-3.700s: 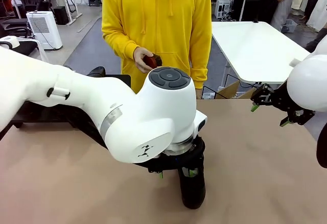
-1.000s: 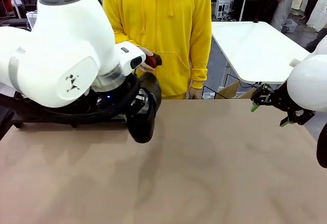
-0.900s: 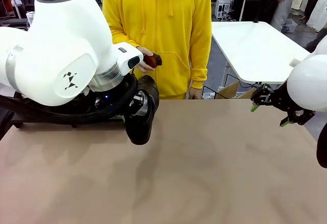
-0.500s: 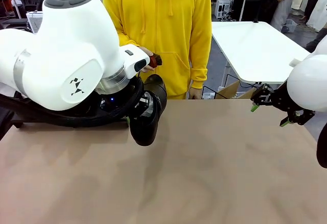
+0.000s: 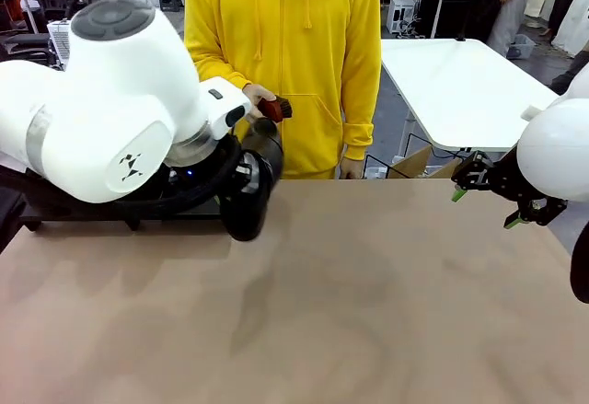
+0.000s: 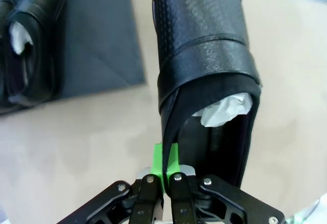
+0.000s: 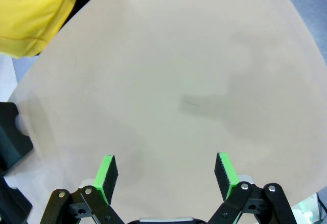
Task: Organize the shoes by placing them on the stand.
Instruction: Place the Shoe from the middle of the table onto the Shoes Stand.
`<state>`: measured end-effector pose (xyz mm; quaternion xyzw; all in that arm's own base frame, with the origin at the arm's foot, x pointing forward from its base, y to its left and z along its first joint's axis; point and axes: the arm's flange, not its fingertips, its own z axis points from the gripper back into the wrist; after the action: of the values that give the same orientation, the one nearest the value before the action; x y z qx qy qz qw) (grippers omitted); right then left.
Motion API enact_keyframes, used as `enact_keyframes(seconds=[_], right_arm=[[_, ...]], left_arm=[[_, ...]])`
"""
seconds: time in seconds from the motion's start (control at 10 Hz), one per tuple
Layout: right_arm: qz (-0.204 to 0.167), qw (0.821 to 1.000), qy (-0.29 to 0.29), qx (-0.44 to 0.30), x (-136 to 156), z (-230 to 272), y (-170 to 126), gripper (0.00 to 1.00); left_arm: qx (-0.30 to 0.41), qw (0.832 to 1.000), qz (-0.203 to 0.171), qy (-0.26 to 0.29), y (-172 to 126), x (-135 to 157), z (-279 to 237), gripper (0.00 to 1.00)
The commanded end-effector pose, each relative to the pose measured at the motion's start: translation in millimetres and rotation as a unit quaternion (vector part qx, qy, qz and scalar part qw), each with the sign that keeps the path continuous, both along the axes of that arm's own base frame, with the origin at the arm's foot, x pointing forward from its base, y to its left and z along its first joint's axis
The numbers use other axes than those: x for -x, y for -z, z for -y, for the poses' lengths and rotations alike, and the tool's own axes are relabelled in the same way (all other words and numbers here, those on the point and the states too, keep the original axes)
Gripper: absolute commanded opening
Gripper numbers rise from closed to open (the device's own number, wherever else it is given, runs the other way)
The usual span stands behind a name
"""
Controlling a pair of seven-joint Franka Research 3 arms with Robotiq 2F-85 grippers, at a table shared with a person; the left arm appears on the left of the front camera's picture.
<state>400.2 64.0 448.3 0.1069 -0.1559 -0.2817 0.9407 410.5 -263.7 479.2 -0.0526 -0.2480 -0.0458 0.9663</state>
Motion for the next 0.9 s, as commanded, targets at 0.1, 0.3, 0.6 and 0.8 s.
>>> enact_keyframes(seconds=[0.1,0.3,0.6,0.8], right_arm=[[0.001,1.0,-0.011,-0.004,0.4,2.2,0.8,1.0],[0.001,1.0,-0.011,-0.004,0.4,2.2,0.8,1.0],[0.001,1.0,-0.011,-0.004,0.4,2.2,0.8,1.0],[0.001,1.0,-0.011,-0.004,0.4,2.2,0.8,1.0]], left_arm=[[-0.019,0.998,0.05,-0.025,14.8,-36.5,-19.1,0.0],[-0.03,0.997,0.056,-0.049,21.5,-59.3,-34.1,0.0],[-0.048,0.993,0.074,-0.081,29.9,-83.0,-47.4,0.0],[-0.05,0.991,0.077,-0.097,37.4,-96.7,-53.2,0.0]])
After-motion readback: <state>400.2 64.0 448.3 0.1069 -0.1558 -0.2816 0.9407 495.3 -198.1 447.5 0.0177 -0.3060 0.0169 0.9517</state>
